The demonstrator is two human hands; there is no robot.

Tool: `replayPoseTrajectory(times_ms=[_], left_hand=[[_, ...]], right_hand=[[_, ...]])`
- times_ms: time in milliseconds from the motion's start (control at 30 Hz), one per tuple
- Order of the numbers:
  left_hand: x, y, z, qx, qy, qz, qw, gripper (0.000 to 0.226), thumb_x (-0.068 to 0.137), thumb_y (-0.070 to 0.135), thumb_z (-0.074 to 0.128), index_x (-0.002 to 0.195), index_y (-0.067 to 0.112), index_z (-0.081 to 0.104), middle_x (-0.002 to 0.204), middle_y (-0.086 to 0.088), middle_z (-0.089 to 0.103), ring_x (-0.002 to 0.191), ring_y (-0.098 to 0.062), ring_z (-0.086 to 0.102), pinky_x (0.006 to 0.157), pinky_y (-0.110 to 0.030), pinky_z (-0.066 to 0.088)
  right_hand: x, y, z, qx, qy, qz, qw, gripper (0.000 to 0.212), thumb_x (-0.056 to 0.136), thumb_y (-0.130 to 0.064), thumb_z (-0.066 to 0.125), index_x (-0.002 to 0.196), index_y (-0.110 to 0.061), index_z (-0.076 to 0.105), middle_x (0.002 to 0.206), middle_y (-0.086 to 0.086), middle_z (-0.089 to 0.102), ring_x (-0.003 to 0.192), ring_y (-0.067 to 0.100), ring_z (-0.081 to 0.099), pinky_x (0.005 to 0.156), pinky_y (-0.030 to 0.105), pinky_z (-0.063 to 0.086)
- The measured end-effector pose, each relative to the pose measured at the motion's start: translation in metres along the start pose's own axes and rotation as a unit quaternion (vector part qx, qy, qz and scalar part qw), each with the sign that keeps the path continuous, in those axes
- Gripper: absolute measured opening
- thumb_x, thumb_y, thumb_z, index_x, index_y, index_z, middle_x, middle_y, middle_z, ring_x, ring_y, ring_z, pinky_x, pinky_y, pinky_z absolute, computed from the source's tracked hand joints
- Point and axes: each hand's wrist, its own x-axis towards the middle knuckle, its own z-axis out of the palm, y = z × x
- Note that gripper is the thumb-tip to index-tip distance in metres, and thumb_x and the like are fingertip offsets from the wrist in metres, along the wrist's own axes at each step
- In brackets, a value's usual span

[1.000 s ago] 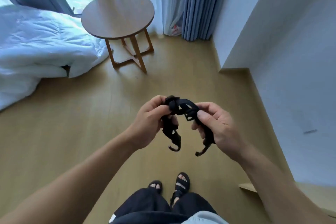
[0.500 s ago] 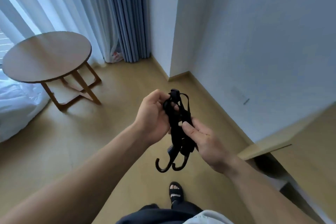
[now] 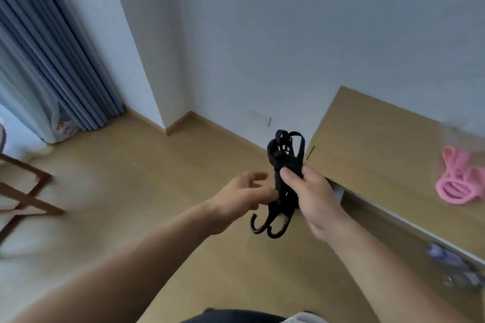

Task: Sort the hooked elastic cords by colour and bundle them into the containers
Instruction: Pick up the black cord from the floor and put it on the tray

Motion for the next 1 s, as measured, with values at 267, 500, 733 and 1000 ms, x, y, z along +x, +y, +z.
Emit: replayPoseTrajectory(times_ms=[267, 500, 733, 1000], left_hand=[[0.052, 0.036, 0.155, 0.234, -0.091, 0.087, 0.964, 0.032, 0.079, 0.036, 0.059, 0.095, 0.01, 0.054, 0.078, -0.001, 0.056, 0.069, -0.015, 0.05, 0.066, -0.034, 0.043], [0.09, 0.06, 0.288, 0.397, -0.123, 0.14, 0.899, 0.011, 0.09, 0.022, 0.05, 0.087, 0.015, 0.042, 0.075, 0.001, 0.05, 0.061, -0.013, 0.046, 0.058, -0.027, 0.04], [0.118, 0.069, 0.37, 0.649, -0.111, 0.233, 0.716, 0.014, 0.096, 0.029, 0.041, 0.094, 0.016, 0.035, 0.091, -0.001, 0.046, 0.073, -0.021, 0.043, 0.065, -0.033, 0.033], [0.171, 0.072, 0.442, 0.677, -0.191, 0.317, 0.637, 0.021, 0.097, 0.028, 0.039, 0.112, 0.014, 0.043, 0.109, -0.007, 0.053, 0.098, -0.027, 0.054, 0.076, -0.036, 0.039]], right_hand=[[-0.025, -0.003, -0.143, 0.125, 0.11, -0.017, 0.986, 0.014, 0.096, -0.016, 0.055, 0.102, -0.011, 0.067, 0.09, 0.003, 0.069, 0.084, 0.018, 0.063, 0.08, 0.035, 0.05], [-0.063, 0.02, -0.274, -0.015, 0.177, -0.017, 0.984, 0.014, 0.091, -0.029, 0.063, 0.094, -0.016, 0.063, 0.084, -0.005, 0.064, 0.075, 0.004, 0.06, 0.061, 0.015, 0.046], [-0.095, 0.05, -0.361, -0.122, 0.278, 0.045, 0.952, 0.05, 0.082, -0.053, 0.062, 0.078, -0.002, 0.064, 0.064, 0.001, 0.066, 0.059, 0.015, 0.059, 0.061, 0.031, 0.046], [-0.095, 0.075, -0.424, 0.028, 0.334, 0.054, 0.941, 0.028, 0.091, -0.032, 0.063, 0.083, -0.005, 0.064, 0.068, 0.0, 0.06, 0.057, 0.011, 0.052, 0.059, 0.025, 0.043]])
